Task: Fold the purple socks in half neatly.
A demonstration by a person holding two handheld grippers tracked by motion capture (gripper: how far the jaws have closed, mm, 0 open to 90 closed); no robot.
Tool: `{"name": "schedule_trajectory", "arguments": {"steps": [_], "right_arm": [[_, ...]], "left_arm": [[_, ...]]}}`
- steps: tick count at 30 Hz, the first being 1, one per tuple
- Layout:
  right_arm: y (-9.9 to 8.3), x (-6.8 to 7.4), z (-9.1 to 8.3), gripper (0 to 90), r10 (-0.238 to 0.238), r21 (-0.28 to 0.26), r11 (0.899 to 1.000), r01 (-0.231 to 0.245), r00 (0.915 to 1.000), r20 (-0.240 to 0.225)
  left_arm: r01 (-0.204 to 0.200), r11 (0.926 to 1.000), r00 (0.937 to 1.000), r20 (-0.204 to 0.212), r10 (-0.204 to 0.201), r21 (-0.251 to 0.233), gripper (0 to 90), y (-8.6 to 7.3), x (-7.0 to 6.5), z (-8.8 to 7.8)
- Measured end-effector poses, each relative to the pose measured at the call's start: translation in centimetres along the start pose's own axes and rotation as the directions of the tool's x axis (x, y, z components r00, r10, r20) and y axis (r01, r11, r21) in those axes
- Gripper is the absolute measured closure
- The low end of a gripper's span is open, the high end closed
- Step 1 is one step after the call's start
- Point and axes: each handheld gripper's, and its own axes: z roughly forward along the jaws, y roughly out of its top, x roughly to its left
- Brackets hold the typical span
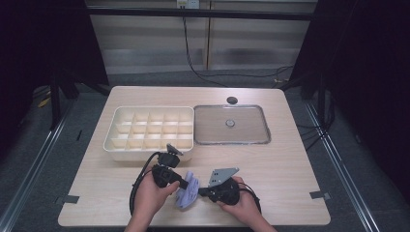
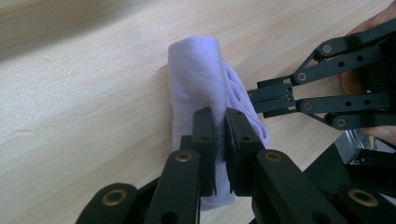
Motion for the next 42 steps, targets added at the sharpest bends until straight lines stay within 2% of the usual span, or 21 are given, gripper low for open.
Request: {"name": "schedule_trajectory", "arguments": {"steps": [20, 25, 35, 42], "right_arm": [[0.1, 0.1, 0.2, 90.0, 0.007, -0.003, 1.000, -0.007, 1.0000, 0.002], [0.2, 0.3, 0.2, 90.0, -0.002, 0.002, 1.000, 0.002, 1.0000, 0.009], [0.3, 0.4, 0.3, 90.0, -0.003, 0.010, 1.000, 0.002, 0.9999, 0.016], [0.4, 0.3, 0.2, 88.8, -0.012, 0.020, 1.000, 0.011, 0.9997, 0.021]], "left_arm": [[-0.019, 0.9997, 0.9994, 0.027, 0.019, -0.014, 83.6, 0.1, -0.9, 0.3], [-0.012, 0.9997, 0.9992, 0.038, 0.012, -0.019, 83.6, -0.1, -1.1, 0.5], [-0.021, 0.9998, 0.9991, 0.038, 0.021, -0.003, 83.4, 0.1, -1.3, 1.5], [-0.011, 0.9998, 0.9993, 0.035, 0.011, -0.014, 83.1, -0.1, -1.3, 1.8]]}}
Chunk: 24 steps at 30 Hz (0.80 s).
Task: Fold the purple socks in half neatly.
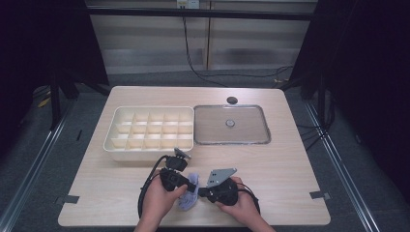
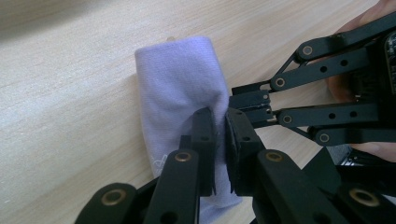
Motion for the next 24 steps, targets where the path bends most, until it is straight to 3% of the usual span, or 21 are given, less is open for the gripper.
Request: {"name": "schedule_trajectory", "arguments": {"steps": [4, 11, 12, 13, 14, 17, 24], "right_arm": [[-0.1, -0.1, -0.1, 89.0, 0.034, -0.005, 0.999, -0.034, 0.9994, -0.009], [-0.1, -0.1, -0.3, 89.6, 0.021, 0.007, 1.000, -0.021, 0.9997, 0.010], [-0.1, -0.2, -0.4, 89.6, 0.018, 0.009, 1.000, -0.018, 0.9998, 0.013], [-0.2, -0.3, -0.5, 89.6, 0.015, 0.010, 1.000, -0.015, 0.9998, 0.015], [-0.3, -0.4, -0.6, 89.7, 0.017, 0.008, 1.000, -0.017, 0.9996, 0.020], [-0.4, -0.7, -1.0, 89.7, 0.036, -0.010, 0.999, -0.036, 0.9991, 0.022], [-0.4, -1.0, -1.5, 89.7, 0.051, -0.020, 0.999, -0.050, 0.9981, 0.034]], "left_arm": [[0.002, 1.0000, 1.0000, -0.004, -0.002, -0.002, 82.6, -0.1, 0.0, 0.1], [-0.004, 1.0000, 0.9999, -0.013, 0.004, -0.009, 81.7, -0.3, -0.1, 0.4], [-0.021, 0.9998, 0.9997, -0.012, 0.021, -0.003, 81.6, -0.3, 0.0, 0.4], [-0.007, 0.9999, 0.9999, -0.009, 0.007, -0.011, 81.6, -0.3, 0.0, 0.6], [-0.020, 0.9998, 0.9998, -0.006, 0.020, -0.004, 81.5, -0.3, 0.0, 0.6], [-0.009, 0.9999, 1.0000, 0.001, 0.009, -0.008, 81.0, -0.4, -0.1, 0.9], [-0.024, 0.9996, 0.9995, -0.022, 0.024, -0.017, 80.8, -0.5, -0.3, 1.1]]}}
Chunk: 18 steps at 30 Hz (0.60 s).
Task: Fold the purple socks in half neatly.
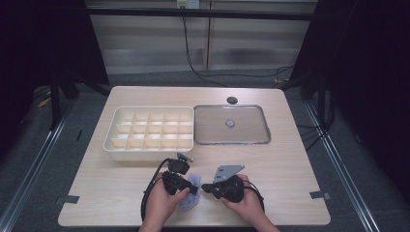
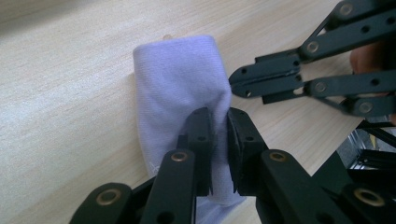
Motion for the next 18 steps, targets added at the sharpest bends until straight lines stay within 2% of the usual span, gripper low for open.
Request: {"name": "schedule_trajectory", "arguments": {"steps": [2, 11, 18], "right_arm": [[0.0, -0.1, -0.2, 89.8, 0.006, -0.004, 1.000, -0.006, 1.0000, 0.005], [0.1, -0.4, -0.6, 90.0, 0.025, -0.010, 1.000, -0.025, 0.9995, 0.018], [0.6, -0.6, -1.5, 90.0, 0.024, -0.043, 0.999, -0.023, 0.9992, 0.030]], "left_arm": [[-0.011, 0.9999, 0.9999, -0.003, 0.011, -0.001, 80.1, -0.1, 0.0, 0.0], [-0.003, 0.9990, 1.0000, 0.006, 0.003, -0.045, 79.9, -0.8, 0.2, 0.2], [-0.024, 0.9986, 0.9997, -0.006, 0.024, -0.047, 79.9, -0.9, 0.0, 0.3]]}}
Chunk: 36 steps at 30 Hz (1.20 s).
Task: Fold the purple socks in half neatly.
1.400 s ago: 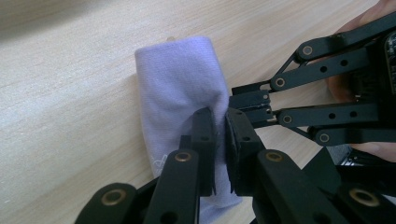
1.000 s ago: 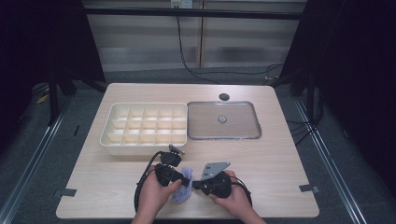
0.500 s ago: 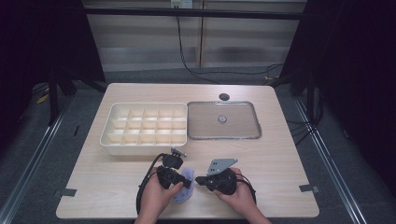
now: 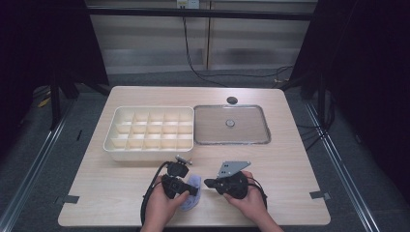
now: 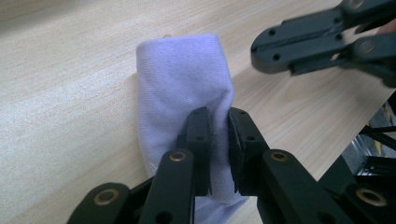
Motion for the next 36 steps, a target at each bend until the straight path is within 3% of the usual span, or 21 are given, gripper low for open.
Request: {"name": "schedule_trajectory", "arguments": {"steps": [16, 36], "right_arm": [[1.1, -0.9, -0.9, 90.0, 0.004, -0.021, 1.000, -0.004, 0.9998, 0.021], [3.1, -0.7, 0.6, 90.0, -0.015, -0.010, 1.000, 0.015, 0.9999, 0.004]], "left_arm": [[-0.001, 1.0000, 0.9999, -0.011, 0.001, -0.007, 80.3, -0.1, -0.2, 0.1], [0.012, 0.9993, 0.9999, -0.003, -0.012, -0.036, 80.2, -0.5, -0.1, 0.2]]}}
